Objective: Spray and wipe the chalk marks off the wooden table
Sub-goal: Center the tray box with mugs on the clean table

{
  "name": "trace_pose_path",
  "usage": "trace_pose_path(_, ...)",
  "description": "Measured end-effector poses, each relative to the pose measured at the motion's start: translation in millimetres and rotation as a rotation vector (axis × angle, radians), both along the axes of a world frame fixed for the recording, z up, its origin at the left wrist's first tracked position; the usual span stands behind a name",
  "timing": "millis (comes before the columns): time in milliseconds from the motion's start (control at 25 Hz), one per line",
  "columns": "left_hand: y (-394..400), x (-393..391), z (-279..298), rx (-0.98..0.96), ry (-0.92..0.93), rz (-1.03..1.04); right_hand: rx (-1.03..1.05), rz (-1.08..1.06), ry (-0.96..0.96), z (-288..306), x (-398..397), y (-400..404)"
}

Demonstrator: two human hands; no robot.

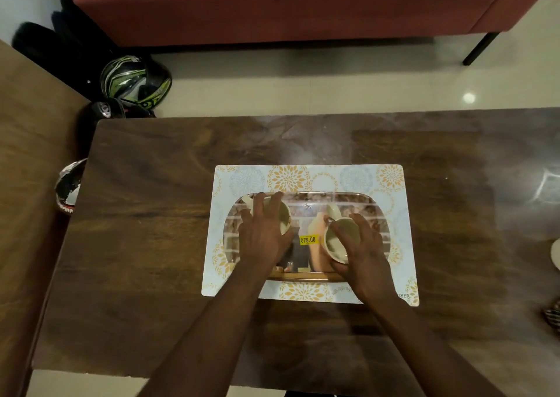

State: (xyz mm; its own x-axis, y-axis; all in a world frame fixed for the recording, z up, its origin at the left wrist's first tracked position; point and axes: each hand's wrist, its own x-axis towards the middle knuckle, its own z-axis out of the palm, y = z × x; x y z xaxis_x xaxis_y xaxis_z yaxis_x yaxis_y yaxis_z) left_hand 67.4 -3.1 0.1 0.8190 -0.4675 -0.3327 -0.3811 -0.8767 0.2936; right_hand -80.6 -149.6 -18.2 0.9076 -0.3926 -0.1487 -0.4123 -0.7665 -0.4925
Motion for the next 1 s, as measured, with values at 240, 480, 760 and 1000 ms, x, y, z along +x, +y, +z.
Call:
trace_pose_path(240,33.7,14.2,-9.6,-0.032,0.007,-0.406,-0.073,-0.178,0.026,-4.8,17.4,2.3)
trace_pose_path(480,35.1,5.0,-25.6,-0.085,-0.026,-0.331,-0.031,-0.146,-0.027,-7.1,18.5,-1.6)
trace_pose_path(760,37.3,-2.9,-20.7,-0.125,-0.092,-0.210,-0.230,-0.065,0.051,0.6,25.2,-4.0)
trace_pose_path(1000,31.6,-24.3,-24.0,-0.179,-0.172,-0.145,-0.315,0.118,-0.037,-9.0,16.3,6.3)
